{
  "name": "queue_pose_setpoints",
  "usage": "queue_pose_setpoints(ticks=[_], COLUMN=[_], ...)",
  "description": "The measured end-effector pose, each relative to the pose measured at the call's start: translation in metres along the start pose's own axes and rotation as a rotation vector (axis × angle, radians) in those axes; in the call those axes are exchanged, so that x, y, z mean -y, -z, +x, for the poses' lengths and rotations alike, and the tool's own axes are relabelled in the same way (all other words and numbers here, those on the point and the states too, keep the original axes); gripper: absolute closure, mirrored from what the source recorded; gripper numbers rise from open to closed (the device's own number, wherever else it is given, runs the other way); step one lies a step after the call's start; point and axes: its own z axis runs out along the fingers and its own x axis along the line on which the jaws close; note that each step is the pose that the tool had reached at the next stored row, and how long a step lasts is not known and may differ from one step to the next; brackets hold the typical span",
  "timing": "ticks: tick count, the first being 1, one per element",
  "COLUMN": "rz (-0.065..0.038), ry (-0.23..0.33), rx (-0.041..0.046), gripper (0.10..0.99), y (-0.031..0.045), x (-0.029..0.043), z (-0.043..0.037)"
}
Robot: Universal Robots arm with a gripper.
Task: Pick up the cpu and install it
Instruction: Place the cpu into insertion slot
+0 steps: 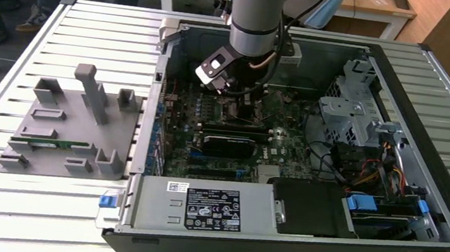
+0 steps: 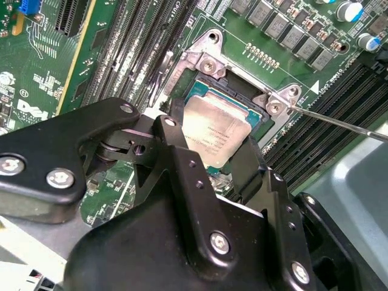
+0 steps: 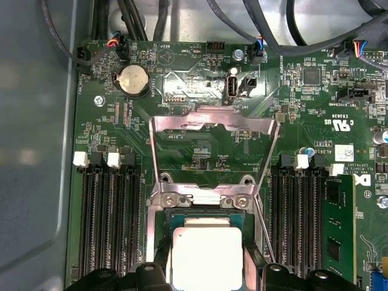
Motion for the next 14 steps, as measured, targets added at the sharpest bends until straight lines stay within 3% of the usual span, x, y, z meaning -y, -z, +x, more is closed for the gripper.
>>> queue_pose_setpoints(ticks=[6, 7, 14], rz=[0.000, 0.000, 0.000], ry=[0.000, 0.000, 0.000], rx=[-0.0001, 0.0000, 0.0008], gripper=[0.533, 0.471, 0.471], y=[-0.0011, -0.0011, -0.0012], x=[0.0000, 0.0001, 0.0014], z=[0.0000, 0.0000, 0.0001])
